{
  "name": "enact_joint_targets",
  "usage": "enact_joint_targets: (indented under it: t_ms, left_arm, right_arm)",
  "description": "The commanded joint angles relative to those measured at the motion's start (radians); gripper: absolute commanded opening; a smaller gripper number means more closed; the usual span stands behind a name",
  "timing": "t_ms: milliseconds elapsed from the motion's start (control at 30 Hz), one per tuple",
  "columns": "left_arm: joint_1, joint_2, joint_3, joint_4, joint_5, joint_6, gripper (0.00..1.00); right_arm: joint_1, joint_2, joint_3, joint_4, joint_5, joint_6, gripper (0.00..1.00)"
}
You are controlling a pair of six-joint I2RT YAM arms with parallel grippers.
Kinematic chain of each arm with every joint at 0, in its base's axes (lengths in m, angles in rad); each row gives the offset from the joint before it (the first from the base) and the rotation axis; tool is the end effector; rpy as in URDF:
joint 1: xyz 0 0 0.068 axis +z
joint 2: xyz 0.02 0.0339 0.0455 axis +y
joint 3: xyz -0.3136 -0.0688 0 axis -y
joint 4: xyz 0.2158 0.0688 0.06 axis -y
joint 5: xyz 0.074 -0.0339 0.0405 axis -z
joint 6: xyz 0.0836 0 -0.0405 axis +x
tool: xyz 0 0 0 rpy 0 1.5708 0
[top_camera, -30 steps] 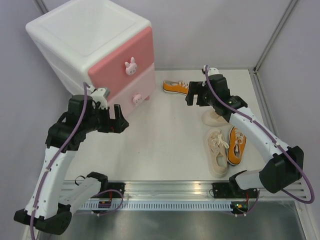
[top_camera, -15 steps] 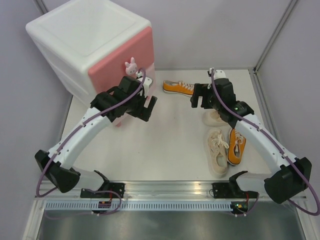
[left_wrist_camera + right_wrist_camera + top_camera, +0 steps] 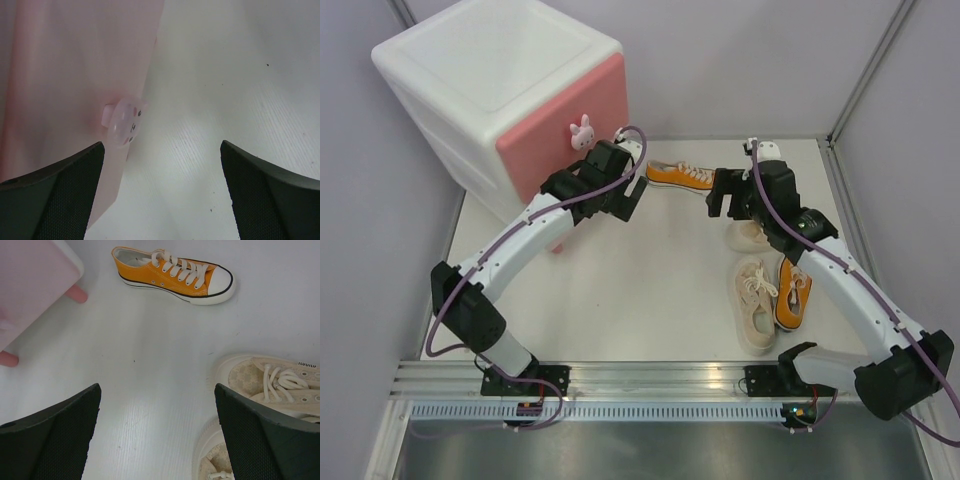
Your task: Place and organize the shoes in the shoe cabinet
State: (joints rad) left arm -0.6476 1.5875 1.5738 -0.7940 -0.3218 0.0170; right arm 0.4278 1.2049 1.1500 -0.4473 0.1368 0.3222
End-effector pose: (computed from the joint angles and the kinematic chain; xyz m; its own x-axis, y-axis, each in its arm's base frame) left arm 0.2933 -0.1887 0.3733 -0.5695 0.4510 -0.6872 0.4077 0.8809 0.2403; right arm 0.2450 0.0992 0.3789 -0.5111 0.1117 -0.8522 -0.1480 0.9653 0.2153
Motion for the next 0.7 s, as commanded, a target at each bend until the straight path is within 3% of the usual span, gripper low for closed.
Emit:
enact_joint_targets:
  t_ms: [0,667]
  left_arm:
    - [-0.004,0.031,0.022,0.091,-0.043,0.064,1.0]
    - [0.006,0.088,-0.034,0.113,-0.117,0.109,1.0]
  right_arm:
    - [-0.004,-0.031,-0.01,-0.01,0.015,0.008,0.98]
    - [-0.006,-0.067,-0.044,-0.007,0.011,-0.06,0.98]
